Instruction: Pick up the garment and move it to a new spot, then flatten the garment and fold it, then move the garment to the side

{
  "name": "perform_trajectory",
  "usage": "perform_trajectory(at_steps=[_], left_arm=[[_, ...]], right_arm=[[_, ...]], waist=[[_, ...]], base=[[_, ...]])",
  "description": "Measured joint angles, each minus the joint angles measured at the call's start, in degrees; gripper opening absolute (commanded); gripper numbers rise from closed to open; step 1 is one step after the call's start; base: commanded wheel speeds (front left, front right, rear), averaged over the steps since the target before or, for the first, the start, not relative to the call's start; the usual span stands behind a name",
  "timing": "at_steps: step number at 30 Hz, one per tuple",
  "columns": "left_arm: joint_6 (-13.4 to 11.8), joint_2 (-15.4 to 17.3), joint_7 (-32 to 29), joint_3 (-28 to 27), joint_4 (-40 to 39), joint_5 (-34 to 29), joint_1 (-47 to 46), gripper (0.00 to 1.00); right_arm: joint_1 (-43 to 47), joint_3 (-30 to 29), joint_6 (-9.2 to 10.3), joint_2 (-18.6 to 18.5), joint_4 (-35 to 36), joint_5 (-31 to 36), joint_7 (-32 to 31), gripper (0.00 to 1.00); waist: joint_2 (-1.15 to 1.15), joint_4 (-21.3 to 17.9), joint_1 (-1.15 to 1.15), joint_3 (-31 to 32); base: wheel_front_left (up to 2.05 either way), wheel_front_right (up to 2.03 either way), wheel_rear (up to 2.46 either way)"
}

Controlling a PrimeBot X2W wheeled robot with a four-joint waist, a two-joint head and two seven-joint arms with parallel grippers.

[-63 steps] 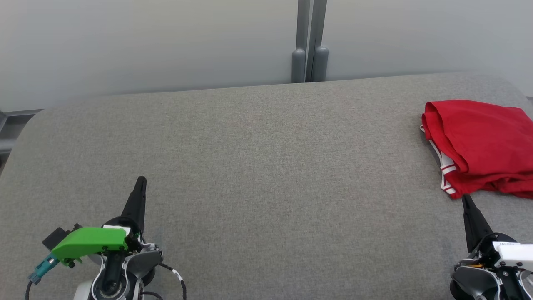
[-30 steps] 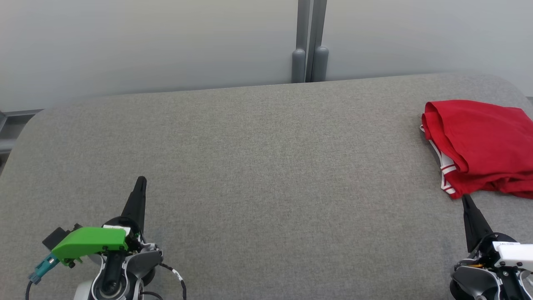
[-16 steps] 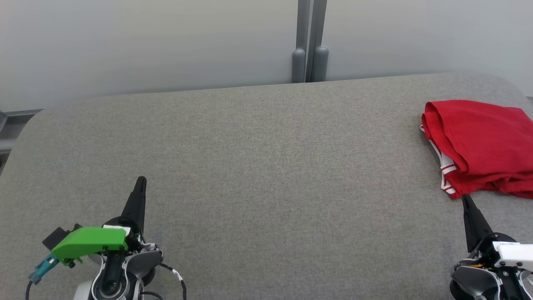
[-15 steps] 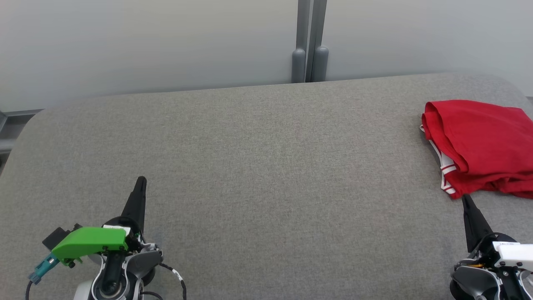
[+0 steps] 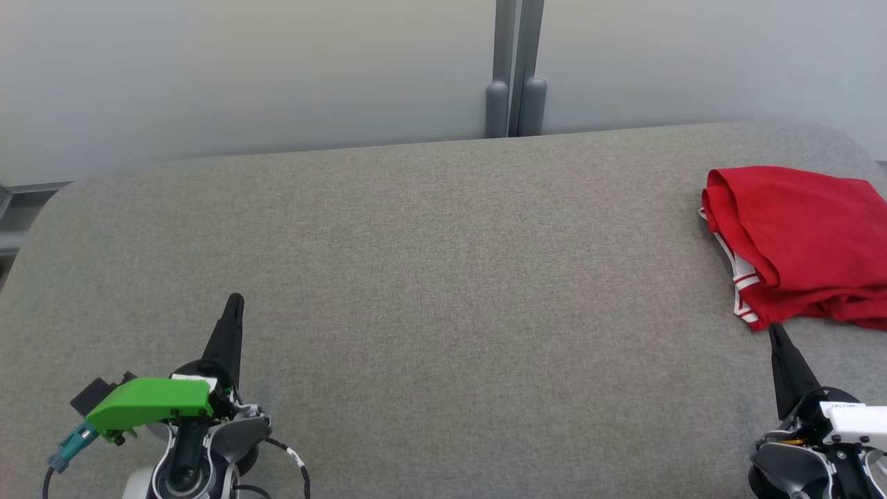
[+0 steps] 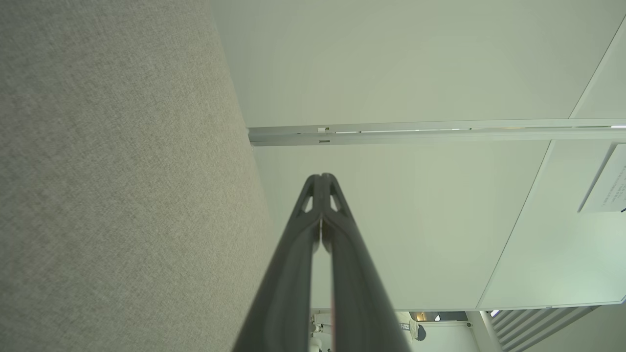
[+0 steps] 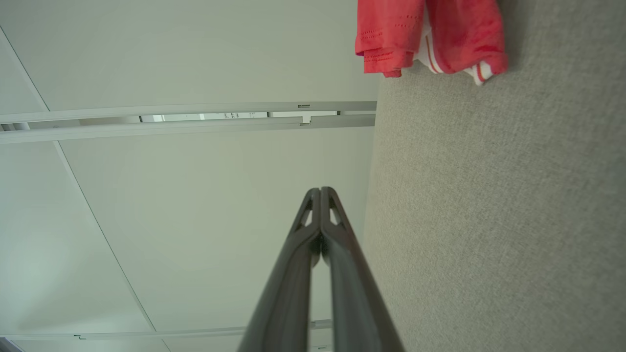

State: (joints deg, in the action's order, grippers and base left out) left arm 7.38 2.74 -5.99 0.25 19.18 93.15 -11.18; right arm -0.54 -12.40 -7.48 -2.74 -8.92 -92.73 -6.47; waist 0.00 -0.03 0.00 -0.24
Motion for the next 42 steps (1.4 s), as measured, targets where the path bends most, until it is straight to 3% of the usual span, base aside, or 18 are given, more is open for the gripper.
perform_trajectory(at_steps=[42], left_arm=[[0.0, 0.0, 0.0, 0.0, 0.0, 0.0, 0.0, 0.0]], right_arm=[[0.0, 0.0, 0.0, 0.0, 0.0, 0.0, 0.0, 0.0]], waist=[[0.0, 0.0, 0.0, 0.0]], base=[[0.0, 0.0, 0.0]])
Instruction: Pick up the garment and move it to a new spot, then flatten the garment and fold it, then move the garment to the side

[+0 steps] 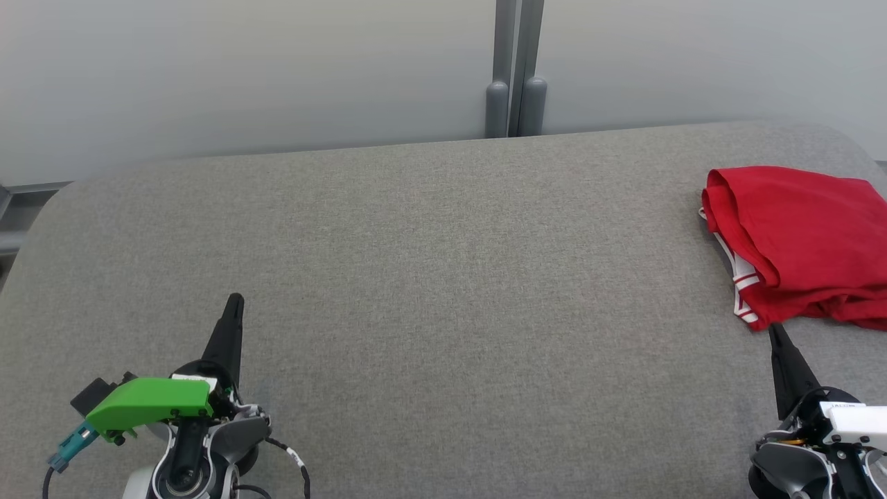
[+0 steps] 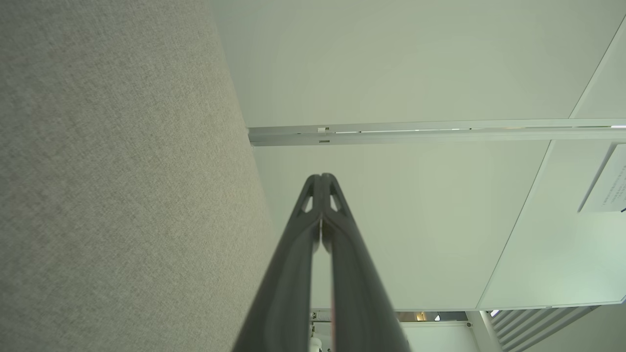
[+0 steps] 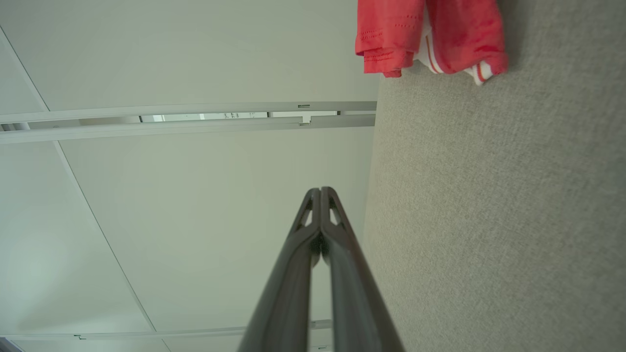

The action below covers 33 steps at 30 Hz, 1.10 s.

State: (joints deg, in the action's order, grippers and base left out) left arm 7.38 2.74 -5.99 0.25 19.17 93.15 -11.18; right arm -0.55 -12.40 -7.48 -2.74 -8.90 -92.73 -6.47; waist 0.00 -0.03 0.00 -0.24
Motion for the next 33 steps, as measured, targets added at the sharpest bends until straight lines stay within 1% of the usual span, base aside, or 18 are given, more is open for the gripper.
perform_trajectory(at_steps=[33], left_arm=[[0.0, 0.0, 0.0, 0.0, 0.0, 0.0, 0.0, 0.0]], right_arm=[[0.0, 0.0, 0.0, 0.0, 0.0, 0.0, 0.0, 0.0]], waist=[[0.0, 0.0, 0.0, 0.0]], base=[[0.0, 0.0, 0.0]])
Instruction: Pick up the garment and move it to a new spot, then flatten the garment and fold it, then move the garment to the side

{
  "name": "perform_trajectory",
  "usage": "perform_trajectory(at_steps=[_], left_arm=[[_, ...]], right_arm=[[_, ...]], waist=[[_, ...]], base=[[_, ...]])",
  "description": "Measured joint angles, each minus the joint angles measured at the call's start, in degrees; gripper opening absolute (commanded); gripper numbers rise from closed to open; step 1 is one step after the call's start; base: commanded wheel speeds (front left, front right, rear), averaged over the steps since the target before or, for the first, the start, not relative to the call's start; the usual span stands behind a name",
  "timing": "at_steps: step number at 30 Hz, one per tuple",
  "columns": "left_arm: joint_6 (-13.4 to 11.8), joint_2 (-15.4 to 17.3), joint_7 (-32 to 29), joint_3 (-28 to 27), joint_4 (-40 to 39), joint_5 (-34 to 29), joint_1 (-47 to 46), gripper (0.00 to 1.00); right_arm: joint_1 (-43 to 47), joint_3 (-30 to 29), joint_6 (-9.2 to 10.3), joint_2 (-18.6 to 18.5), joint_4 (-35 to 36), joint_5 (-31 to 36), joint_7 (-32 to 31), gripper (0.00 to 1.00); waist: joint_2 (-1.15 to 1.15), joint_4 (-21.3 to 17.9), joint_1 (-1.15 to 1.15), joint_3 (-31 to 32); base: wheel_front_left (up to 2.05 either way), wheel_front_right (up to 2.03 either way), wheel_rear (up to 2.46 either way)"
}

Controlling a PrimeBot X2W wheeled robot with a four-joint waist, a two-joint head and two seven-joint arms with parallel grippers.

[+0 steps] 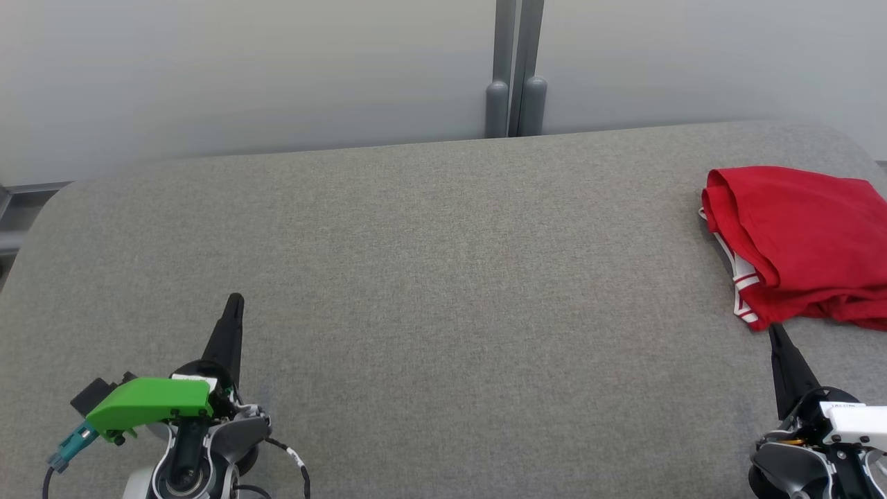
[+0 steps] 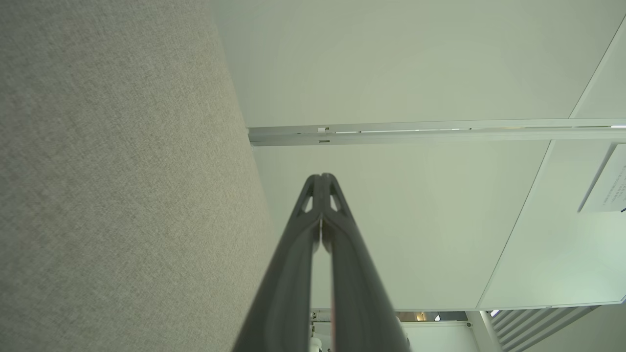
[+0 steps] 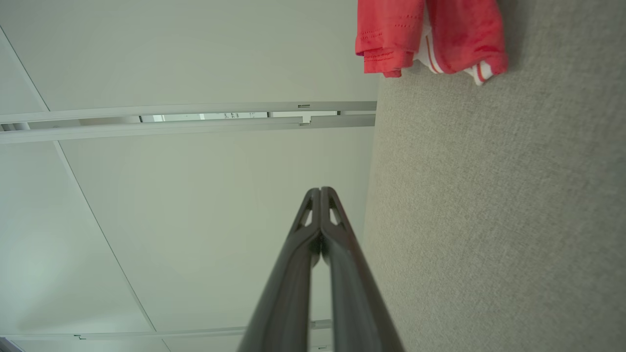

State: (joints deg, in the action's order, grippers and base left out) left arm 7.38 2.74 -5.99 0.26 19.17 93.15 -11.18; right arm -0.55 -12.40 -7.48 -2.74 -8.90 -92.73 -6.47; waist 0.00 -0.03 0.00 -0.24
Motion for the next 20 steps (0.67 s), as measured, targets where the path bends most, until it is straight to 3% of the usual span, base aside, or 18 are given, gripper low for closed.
perform_trajectory(at_steps=[20], left_arm=[[0.0, 0.0, 0.0, 0.0, 0.0, 0.0, 0.0, 0.0]], right_arm=[[0.0, 0.0, 0.0, 0.0, 0.0, 0.0, 0.0, 0.0]], waist=[[0.0, 0.0, 0.0, 0.0]], base=[[0.0, 0.0, 0.0]])
